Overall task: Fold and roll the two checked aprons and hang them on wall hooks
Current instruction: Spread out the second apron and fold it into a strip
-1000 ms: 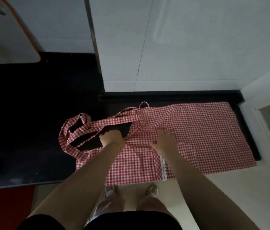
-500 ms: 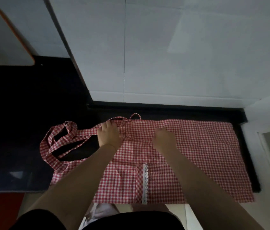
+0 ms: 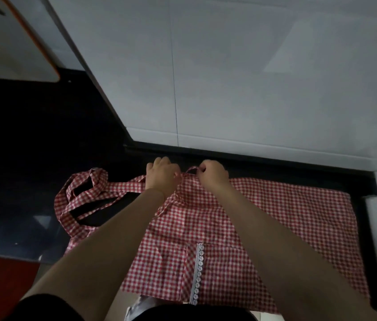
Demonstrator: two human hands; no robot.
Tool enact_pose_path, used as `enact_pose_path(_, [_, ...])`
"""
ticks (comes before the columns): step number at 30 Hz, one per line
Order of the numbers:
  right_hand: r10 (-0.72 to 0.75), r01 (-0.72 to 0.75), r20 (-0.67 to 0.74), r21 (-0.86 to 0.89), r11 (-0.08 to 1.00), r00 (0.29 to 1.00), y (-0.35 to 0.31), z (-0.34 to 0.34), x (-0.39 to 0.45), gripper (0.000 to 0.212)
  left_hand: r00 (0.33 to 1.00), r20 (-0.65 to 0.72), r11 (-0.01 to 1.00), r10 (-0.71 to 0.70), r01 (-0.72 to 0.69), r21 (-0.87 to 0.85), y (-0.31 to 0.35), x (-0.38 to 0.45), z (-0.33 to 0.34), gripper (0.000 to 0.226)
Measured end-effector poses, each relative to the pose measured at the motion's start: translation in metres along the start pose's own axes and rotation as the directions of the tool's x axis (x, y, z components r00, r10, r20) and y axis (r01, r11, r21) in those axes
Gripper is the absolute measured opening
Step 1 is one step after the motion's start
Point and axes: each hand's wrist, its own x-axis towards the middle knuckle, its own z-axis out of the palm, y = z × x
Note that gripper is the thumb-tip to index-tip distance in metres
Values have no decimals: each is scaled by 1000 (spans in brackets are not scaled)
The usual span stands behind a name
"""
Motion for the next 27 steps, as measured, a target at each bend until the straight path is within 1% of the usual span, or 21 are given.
enact_pose_path(2, [-7, 11, -93, 45, 999, 996, -1, -2, -1, 12, 995, -103, 997, 10, -18, -80, -1, 4, -3, 12])
enact_pose_path(3, [-11, 21, -115, 90, 996, 993, -3, -4, -4, 10, 993, -115, 994, 7, -19, -103, -1, 6, -5, 11])
enact_pose_path(4, [-16, 34, -121, 142, 989, 993, -3, -5, -6, 9, 997, -80, 994, 1, -10, -112, -1, 7, -6, 15])
enact_pose_path(5, [-16, 39, -116, 195, 980, 993, -4, -7, -8, 9, 1000, -6, 994, -10, 9, -109, 1, 8, -6, 24])
enact_pose_path(7, [-5, 33, -101, 277, 960, 995, -8, -11, -12, 8, 985, 167, 996, -33, 46, -72, 6, 10, -5, 40])
enact_pose_path(8, [6, 24, -99, 307, 951, 995, -9, -14, -14, 9, 978, 209, 997, -24, 37, -62, 8, 12, -4, 43])
enact_pose_path(11, [8, 24, -88, 355, 934, 996, -13, -15, -16, 13, 971, 239, 993, -20, 48, -109, 11, 9, 0, 41])
enact_pose_path(13, [11, 32, -109, 381, 924, 994, -15, -18, -17, 13, 967, 252, 983, -33, 77, -166, 11, 6, 0, 32])
enact_pose_path(15, [2, 53, -142, 379, 924, 990, -17, -24, -20, 7, 967, 253, 972, -1, 60, -225, 12, 3, -1, 24])
enact_pose_path(16, [-30, 84, -159, 340, 937, 987, -18, -27, -21, 3, 969, 247, 960, 20, 51, -276, 12, 3, -1, 20])
enact_pose_path(17, [-86, 131, -183, 253, 959, 979, -18, -32, -24, 7, 970, 243, 946, 28, 53, -319, 12, 2, -2, 16])
enact_pose_path(19, [-229, 228, -205, -29, 973, 952, -16, -40, -28, 20, 964, 266, 931, 0, 97, -351, 10, 2, -5, 13])
enact_pose_path(21, [-335, 256, -218, -325, 911, 917, -10, -50, -33, 25, 949, 310, 929, -59, 166, -331, 8, 3, -5, 17])
enact_pose_path(22, [-363, 243, -229, -424, 873, 903, -5, -55, -35, 24, 940, 329, 933, -86, 192, -305, 7, 4, -5, 20])
enact_pose_path(23, [-362, 208, -244, -489, 847, 900, 0, -61, -38, 23, 929, 352, 937, -118, 221, -271, 7, 5, -6, 24])
enact_pose_path(25, [-267, 79, -292, -525, 847, 918, 15, -75, -42, 20, 892, 410, 931, -188, 295, -214, 9, 11, -7, 40])
enact_pose_path(27, [-53, -129, -383, -436, 891, 922, 31, -86, -44, 23, 850, 463, 909, -251, 371, -189, 12, 17, -11, 61])
